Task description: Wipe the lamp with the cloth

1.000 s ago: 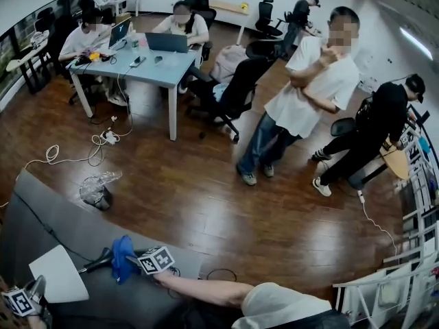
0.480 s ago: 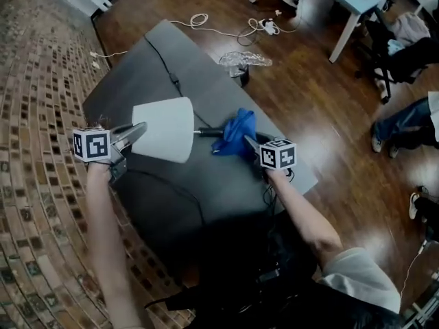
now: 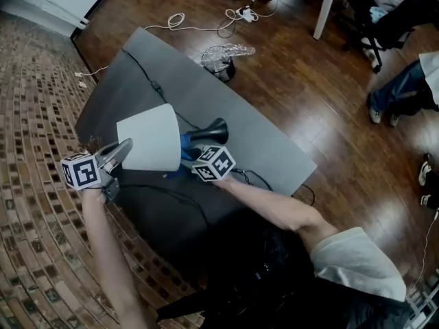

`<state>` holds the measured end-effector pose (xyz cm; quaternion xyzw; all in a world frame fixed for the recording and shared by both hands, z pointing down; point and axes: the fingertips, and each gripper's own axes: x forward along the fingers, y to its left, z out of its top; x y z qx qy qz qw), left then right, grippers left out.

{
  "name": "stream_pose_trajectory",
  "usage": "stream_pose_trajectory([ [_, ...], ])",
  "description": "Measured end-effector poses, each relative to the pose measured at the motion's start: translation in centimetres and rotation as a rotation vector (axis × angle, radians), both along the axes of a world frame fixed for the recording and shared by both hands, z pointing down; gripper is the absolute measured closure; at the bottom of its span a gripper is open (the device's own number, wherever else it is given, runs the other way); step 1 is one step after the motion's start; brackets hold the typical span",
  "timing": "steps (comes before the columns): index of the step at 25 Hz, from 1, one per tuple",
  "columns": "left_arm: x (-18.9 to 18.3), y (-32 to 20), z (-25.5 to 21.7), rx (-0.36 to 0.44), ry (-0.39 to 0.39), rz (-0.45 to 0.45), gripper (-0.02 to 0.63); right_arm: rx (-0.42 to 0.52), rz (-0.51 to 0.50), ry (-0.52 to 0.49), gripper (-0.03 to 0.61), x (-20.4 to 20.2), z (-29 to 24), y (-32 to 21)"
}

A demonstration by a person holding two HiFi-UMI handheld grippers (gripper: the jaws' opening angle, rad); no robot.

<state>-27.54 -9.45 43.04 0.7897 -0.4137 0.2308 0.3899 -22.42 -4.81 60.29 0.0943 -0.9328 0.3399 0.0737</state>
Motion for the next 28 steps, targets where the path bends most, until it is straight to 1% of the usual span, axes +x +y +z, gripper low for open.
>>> stream_pose_trajectory([
  [1,0.2,0.1,0.0,0.002,-0.001,0.002,0.561,0.01,0.039,0.037,0.502,0.0,0.7,-0.7],
  [2,0.3,0.1,0.0,0.003,-0.001,0.003,0.561,0.0,0.088,0.085,0.502,0.7,2.0,-1.3],
  [3,0.3,0.1,0.0,0.005,0.0,0.003,0.561,-0.037,0.145,0.129,0.502,2.0,3.4,-1.7],
  [4,0.4,0.1,0.0,0.006,0.002,0.003,0.563,-0.099,0.203,0.156,0.5,3.6,4.7,-1.7],
  [5,0.5,0.1,0.0,0.007,0.002,0.004,0.563,-0.173,0.258,0.162,0.5,5.0,5.6,-1.4],
  [7,0.7,-0.1,-0.1,0.01,-0.003,0.012,0.563,-0.313,0.327,0.118,0.5,6.4,6.4,-0.5],
  [8,0.7,-0.2,-0.1,0.01,-0.006,0.015,0.563,-0.366,0.331,0.077,0.5,6.1,6.5,0.0],
  [9,0.7,-0.1,-0.2,0.011,-0.006,0.014,0.563,-0.401,0.321,0.036,0.5,5.3,6.5,0.1],
  [11,0.8,0.0,-0.3,0.013,-0.013,0.012,0.563,-0.423,0.316,-0.012,0.5,3.9,6.6,-0.8],
  [13,0.8,0.2,-0.1,0.014,-0.027,0.017,0.563,-0.459,0.355,-0.012,0.5,4.4,7.5,-2.0],
  [16,0.8,0.6,0.3,0.014,-0.043,0.03,0.563,-0.566,0.427,0.014,0.5,8.0,9.8,-1.9],
  [19,0.6,0.6,0.4,0.023,-0.045,0.031,0.563,-0.636,0.484,-0.019,0.5,12.6,10.4,-1.5],
  [21,0.4,0.4,0.3,0.033,-0.038,0.026,0.563,-0.641,0.518,-0.044,0.5,15.7,9.5,-1.6],
  [22,0.4,0.3,0.3,0.036,-0.036,0.027,0.563,-0.624,0.533,-0.043,0.5,17.3,8.9,-1.7],
  [23,0.5,0.3,0.3,0.038,-0.036,0.031,0.563,-0.591,0.544,-0.034,0.5,19.0,8.2,-1.9],
  [25,0.9,0.2,0.3,0.044,-0.042,0.047,0.563,-0.494,0.55,-0.018,0.5,21.9,6.4,-3.4],
  [26,1.1,0.1,0.1,0.05,-0.045,0.058,0.563,-0.442,0.537,-0.024,0.5,22.7,5.1,-4.7],
  [28,1.8,-0.1,-0.3,0.064,-0.05,0.083,0.563,-0.359,0.473,-0.06,0.5,22.4,2.1,-7.6],
])
